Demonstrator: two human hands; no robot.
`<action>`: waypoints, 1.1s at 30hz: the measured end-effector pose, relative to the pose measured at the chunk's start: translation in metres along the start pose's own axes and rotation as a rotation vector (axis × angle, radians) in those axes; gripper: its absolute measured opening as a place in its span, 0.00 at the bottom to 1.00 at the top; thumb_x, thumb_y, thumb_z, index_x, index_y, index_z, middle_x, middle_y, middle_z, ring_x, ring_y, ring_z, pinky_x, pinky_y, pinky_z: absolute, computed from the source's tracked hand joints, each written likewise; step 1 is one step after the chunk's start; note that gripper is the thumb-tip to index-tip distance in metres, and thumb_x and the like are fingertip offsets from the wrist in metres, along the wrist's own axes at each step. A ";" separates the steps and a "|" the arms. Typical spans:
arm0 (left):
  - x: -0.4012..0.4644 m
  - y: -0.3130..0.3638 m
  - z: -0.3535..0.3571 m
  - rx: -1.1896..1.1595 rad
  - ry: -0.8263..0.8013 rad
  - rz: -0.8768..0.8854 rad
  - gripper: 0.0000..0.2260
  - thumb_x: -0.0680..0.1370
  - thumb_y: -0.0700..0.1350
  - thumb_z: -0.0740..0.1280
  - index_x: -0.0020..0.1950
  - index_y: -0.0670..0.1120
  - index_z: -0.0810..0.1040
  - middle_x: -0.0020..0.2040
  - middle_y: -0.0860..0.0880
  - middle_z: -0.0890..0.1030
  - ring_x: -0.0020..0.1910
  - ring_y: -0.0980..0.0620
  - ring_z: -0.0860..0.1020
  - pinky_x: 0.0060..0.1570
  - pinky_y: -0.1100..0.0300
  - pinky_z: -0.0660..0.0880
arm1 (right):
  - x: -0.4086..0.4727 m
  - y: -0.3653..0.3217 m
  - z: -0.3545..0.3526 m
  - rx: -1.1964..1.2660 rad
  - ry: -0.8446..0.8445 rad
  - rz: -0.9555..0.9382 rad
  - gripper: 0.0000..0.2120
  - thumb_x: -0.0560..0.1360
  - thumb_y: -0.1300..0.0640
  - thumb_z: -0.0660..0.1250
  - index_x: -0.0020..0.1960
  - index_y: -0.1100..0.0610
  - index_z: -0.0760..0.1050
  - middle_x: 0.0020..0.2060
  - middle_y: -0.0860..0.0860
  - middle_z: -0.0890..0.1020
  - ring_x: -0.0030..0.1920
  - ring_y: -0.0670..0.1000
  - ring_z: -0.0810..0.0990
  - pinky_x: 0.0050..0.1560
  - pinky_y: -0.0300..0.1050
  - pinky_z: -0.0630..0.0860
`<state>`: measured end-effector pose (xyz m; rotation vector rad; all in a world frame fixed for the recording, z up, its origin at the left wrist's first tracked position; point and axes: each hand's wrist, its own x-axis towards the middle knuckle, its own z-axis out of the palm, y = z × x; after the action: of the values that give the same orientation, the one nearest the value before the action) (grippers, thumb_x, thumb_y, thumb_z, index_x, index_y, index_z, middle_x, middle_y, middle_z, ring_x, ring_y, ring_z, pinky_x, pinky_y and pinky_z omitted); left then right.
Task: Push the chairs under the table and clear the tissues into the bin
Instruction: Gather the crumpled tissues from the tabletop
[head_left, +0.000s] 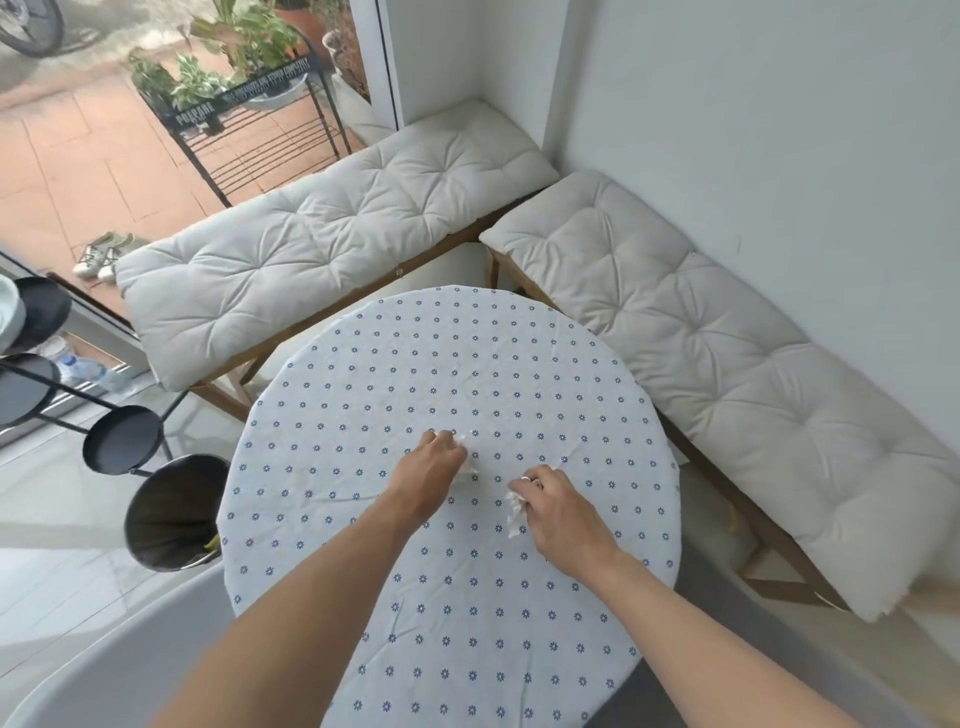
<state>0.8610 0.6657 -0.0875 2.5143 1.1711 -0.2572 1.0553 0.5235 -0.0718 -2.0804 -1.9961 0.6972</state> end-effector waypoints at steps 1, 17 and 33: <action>-0.005 -0.005 -0.002 -0.008 0.009 0.007 0.11 0.81 0.29 0.61 0.59 0.40 0.78 0.56 0.43 0.76 0.57 0.43 0.74 0.43 0.49 0.80 | 0.000 -0.003 0.001 -0.004 0.002 0.000 0.18 0.81 0.65 0.61 0.68 0.54 0.74 0.62 0.51 0.75 0.61 0.52 0.74 0.43 0.49 0.82; -0.187 -0.233 -0.067 -0.114 0.227 -0.148 0.15 0.81 0.32 0.62 0.64 0.43 0.81 0.55 0.44 0.77 0.55 0.43 0.76 0.44 0.54 0.71 | 0.067 -0.223 0.062 -0.035 -0.005 -0.153 0.18 0.80 0.65 0.64 0.68 0.54 0.76 0.61 0.52 0.76 0.61 0.53 0.75 0.46 0.49 0.82; -0.331 -0.517 0.022 -0.386 0.232 -0.515 0.12 0.79 0.34 0.63 0.57 0.44 0.81 0.50 0.47 0.76 0.49 0.47 0.71 0.44 0.58 0.68 | 0.217 -0.476 0.249 -0.044 -0.175 -0.362 0.13 0.77 0.63 0.66 0.61 0.56 0.79 0.54 0.56 0.78 0.55 0.58 0.77 0.46 0.51 0.78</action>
<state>0.2520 0.7321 -0.1296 1.9166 1.7597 0.1326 0.5168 0.7289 -0.1273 -1.6571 -2.4146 0.7881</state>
